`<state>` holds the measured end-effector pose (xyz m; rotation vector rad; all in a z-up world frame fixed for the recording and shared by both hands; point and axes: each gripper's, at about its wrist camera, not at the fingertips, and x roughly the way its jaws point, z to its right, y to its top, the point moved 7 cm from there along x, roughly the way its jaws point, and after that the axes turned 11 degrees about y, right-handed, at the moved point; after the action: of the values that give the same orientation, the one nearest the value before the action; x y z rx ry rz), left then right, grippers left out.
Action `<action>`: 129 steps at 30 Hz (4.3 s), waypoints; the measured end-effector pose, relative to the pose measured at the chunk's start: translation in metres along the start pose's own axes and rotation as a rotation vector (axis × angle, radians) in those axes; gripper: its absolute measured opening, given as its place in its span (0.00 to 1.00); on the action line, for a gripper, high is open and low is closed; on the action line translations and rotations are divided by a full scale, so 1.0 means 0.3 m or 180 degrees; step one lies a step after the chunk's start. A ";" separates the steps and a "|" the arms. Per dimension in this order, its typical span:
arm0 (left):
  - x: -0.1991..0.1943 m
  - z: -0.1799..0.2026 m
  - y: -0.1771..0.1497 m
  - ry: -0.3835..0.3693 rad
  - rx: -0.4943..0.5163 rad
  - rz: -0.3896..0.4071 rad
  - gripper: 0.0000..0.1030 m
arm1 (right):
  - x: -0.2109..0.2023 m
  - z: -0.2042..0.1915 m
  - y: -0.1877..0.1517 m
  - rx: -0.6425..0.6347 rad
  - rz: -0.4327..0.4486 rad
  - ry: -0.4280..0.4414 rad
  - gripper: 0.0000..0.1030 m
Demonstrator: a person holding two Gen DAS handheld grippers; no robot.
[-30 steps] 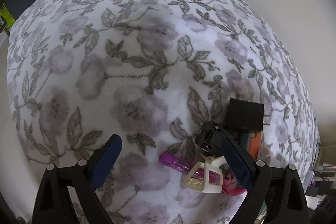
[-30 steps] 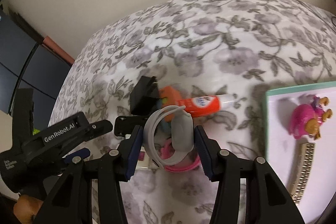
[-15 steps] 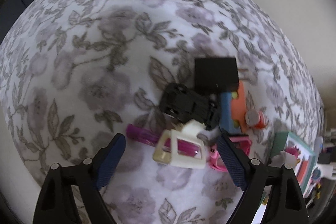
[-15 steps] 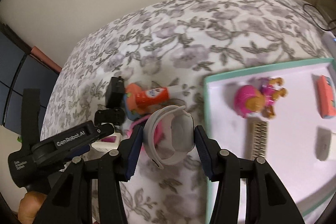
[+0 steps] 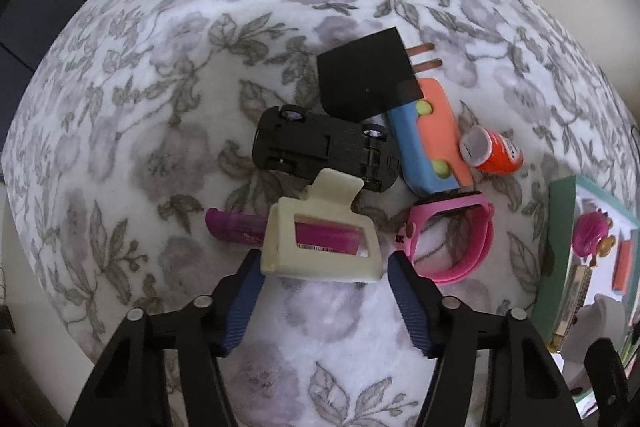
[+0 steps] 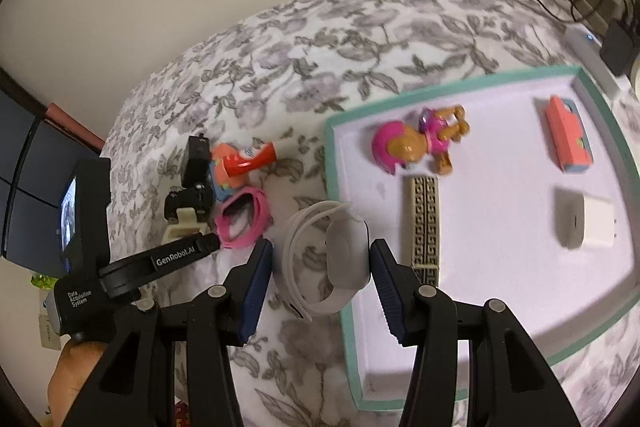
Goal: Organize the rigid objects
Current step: 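Carry white watch in right gripper and cream clip in left gripper over tray, then open right gripper releasing white watch into tray while left gripper releases clip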
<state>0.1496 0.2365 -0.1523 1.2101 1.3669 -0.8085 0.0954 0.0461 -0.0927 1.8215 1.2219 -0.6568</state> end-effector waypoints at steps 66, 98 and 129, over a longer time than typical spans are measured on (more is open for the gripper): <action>-0.371 0.595 -0.212 -0.1048 0.0990 0.0434 0.59 | -0.237 0.474 0.054 0.0847 0.0215 -0.0616 0.51; -0.336 0.592 -0.191 -0.0955 0.0875 0.0364 0.63 | -0.225 0.481 0.052 0.0851 0.0177 -0.0652 0.51; -0.329 0.373 -0.057 -0.0488 0.0293 0.0651 0.96 | -0.211 0.464 0.087 0.0518 0.0194 -0.0859 0.70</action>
<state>0.1536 0.1052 -0.0796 1.3077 1.0725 -0.8079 0.0978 -0.1085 -0.1072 1.8233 0.9541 -0.9565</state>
